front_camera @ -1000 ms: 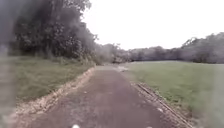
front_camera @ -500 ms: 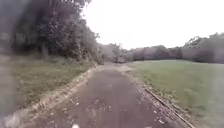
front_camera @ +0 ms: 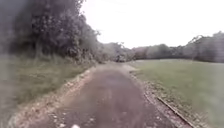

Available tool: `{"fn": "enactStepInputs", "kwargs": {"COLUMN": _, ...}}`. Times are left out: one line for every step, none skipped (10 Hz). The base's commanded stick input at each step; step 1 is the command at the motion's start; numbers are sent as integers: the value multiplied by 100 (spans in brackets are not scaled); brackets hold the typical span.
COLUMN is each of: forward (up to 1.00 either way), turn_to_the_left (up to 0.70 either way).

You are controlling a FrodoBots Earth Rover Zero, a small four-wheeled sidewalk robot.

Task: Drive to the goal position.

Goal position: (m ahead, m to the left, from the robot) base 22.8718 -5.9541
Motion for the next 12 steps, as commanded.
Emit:
{"fn": "enactStepInputs", "kwargs": {"forward": 100, "turn_to_the_left": -35}}
{"fn": "enactStepInputs", "kwargs": {"forward": 100, "turn_to_the_left": -39}}
{"fn": "enactStepInputs", "kwargs": {"forward": 100, "turn_to_the_left": -40}}
{"fn": "enactStepInputs", "kwargs": {"forward": 100, "turn_to_the_left": -12}}
{"fn": "enactStepInputs", "kwargs": {"forward": 100, "turn_to_the_left": -3}}
{"fn": "enactStepInputs", "kwargs": {"forward": 100, "turn_to_the_left": -1}}
{"fn": "enactStepInputs", "kwargs": {"forward": 100, "turn_to_the_left": 0}}
{"fn": "enactStepInputs", "kwargs": {"forward": 100, "turn_to_the_left": 0}}
{"fn": "enactStepInputs", "kwargs": {"forward": 100, "turn_to_the_left": 0}}
{"fn": "enactStepInputs", "kwargs": {"forward": 100, "turn_to_the_left": 0}}
{"fn": "enactStepInputs", "kwargs": {"forward": 100, "turn_to_the_left": 0}}
{"fn": "enactStepInputs", "kwargs": {"forward": 100, "turn_to_the_left": 0}}
